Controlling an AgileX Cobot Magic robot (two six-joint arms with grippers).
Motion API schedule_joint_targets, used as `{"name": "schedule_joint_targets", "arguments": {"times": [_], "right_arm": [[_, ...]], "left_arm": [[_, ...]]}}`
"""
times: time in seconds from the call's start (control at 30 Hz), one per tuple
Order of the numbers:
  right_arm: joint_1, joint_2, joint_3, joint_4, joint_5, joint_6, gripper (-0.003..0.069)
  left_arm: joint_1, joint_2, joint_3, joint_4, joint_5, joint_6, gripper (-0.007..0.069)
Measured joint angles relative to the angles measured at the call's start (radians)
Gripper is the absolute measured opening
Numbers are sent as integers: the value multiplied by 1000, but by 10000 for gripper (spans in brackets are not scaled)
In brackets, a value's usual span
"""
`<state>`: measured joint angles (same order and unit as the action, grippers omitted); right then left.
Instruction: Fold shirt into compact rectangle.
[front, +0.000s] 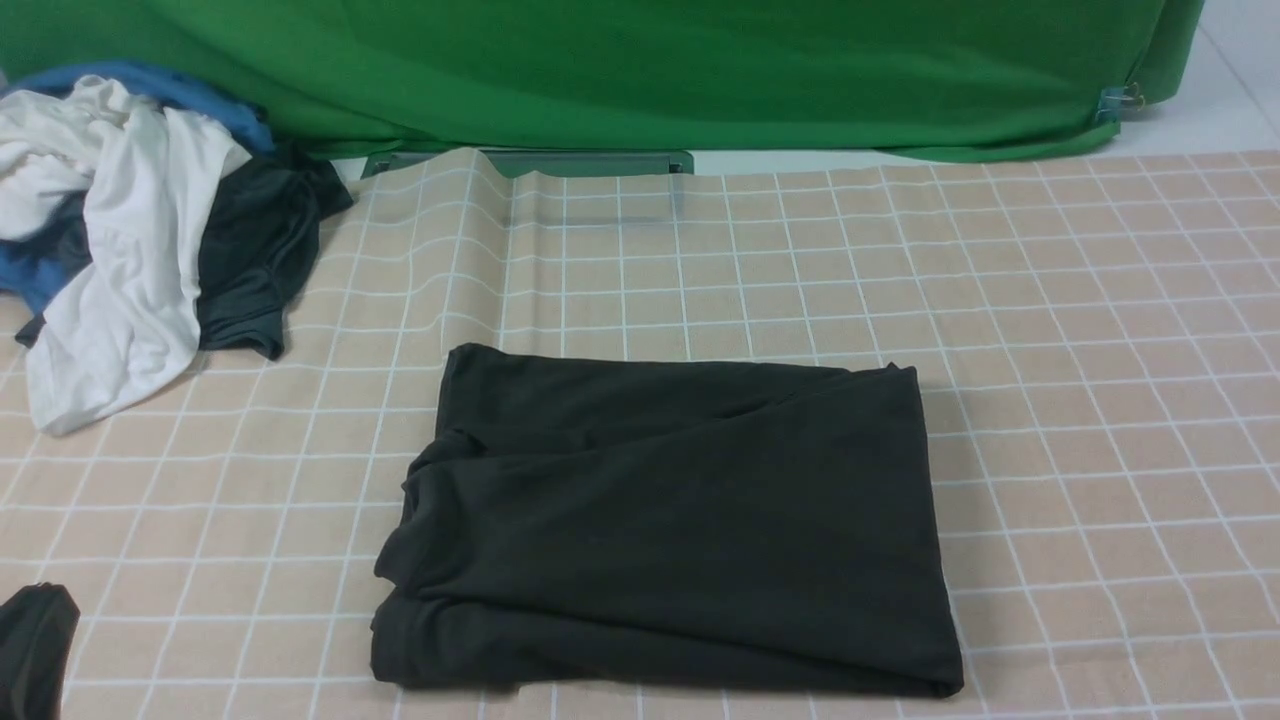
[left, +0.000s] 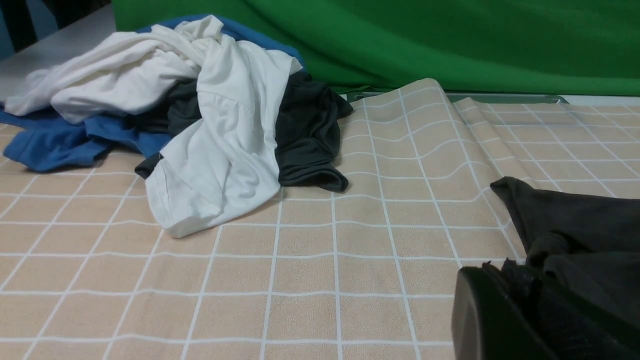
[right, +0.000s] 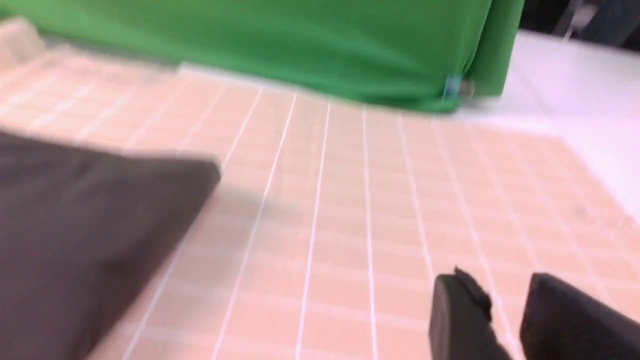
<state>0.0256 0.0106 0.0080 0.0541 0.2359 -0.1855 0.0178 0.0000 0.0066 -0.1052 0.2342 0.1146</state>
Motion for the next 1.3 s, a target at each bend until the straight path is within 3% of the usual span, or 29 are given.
{"name": "schedule_joint_targets", "arguments": {"times": [1.3], "right_arm": [[0,-11,0,-1,19,-1,237]], "left_arm": [[0,0,0,28,3,0,20]]}}
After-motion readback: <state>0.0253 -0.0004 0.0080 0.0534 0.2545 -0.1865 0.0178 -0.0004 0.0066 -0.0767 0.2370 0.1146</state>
